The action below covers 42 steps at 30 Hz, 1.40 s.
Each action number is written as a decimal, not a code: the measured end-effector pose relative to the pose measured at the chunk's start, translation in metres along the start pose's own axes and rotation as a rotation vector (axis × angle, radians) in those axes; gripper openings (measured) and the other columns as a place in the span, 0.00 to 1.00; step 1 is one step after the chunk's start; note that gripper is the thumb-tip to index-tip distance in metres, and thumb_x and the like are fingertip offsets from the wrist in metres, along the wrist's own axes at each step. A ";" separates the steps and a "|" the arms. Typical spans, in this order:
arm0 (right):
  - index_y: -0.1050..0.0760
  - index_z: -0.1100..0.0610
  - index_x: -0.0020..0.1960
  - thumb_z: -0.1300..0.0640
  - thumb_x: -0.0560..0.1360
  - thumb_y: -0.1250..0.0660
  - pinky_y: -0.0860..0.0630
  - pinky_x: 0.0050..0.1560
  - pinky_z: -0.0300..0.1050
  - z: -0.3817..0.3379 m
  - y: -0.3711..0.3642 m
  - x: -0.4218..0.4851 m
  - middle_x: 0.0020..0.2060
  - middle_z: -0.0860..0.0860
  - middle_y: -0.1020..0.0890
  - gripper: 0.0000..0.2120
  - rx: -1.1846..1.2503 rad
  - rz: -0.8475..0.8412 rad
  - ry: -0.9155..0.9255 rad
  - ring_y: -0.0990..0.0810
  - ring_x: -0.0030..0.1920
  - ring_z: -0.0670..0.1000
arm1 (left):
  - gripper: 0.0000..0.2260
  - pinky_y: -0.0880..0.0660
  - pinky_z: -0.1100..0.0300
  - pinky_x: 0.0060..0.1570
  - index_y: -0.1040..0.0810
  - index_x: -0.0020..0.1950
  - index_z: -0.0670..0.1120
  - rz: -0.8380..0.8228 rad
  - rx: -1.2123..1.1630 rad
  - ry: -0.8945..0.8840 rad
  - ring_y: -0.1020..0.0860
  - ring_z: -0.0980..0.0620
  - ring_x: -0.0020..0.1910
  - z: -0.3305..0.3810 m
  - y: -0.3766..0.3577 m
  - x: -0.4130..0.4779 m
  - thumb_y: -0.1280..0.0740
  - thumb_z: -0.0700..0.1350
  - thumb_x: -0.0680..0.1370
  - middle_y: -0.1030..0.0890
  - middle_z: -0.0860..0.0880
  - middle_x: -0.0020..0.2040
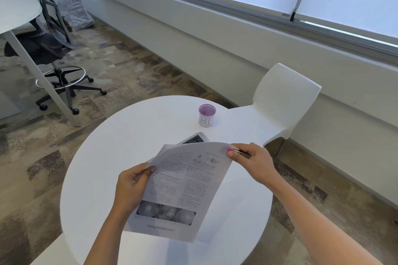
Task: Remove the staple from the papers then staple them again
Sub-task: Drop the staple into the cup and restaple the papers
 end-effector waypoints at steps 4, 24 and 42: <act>0.22 0.39 0.52 0.30 0.71 0.38 0.25 0.52 0.56 0.001 -0.007 -0.003 0.43 0.44 0.17 0.18 0.060 -0.105 0.019 0.21 0.48 0.50 | 0.10 0.24 0.71 0.37 0.15 0.52 0.51 -0.001 -0.001 0.015 0.17 0.62 0.41 -0.002 -0.003 0.001 0.31 0.38 0.78 0.13 0.58 0.44; 0.23 0.48 0.56 0.32 0.74 0.43 0.32 0.39 0.38 0.089 -0.024 0.019 0.38 0.47 0.21 0.24 0.297 -0.126 -0.366 0.29 0.35 0.45 | 0.09 0.21 0.66 0.38 0.16 0.53 0.52 0.077 -0.001 0.063 0.16 0.57 0.43 -0.017 -0.015 -0.004 0.33 0.40 0.79 0.13 0.55 0.46; 0.28 0.60 0.54 0.52 0.75 0.31 0.31 0.41 0.43 0.190 -0.106 -0.004 0.47 0.55 0.22 0.13 -0.232 -0.335 -0.526 0.25 0.42 0.53 | 0.12 0.22 0.48 0.42 0.17 0.45 0.43 0.253 0.189 0.405 0.20 0.45 0.38 -0.109 -0.035 -0.013 0.34 0.50 0.81 0.15 0.45 0.41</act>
Point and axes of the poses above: each hand's wrist, its own x-axis towards the middle knuckle, its own y-axis out of the back of the hand, z = x × y, the point moved 8 cm from there along x, towards the middle knuckle
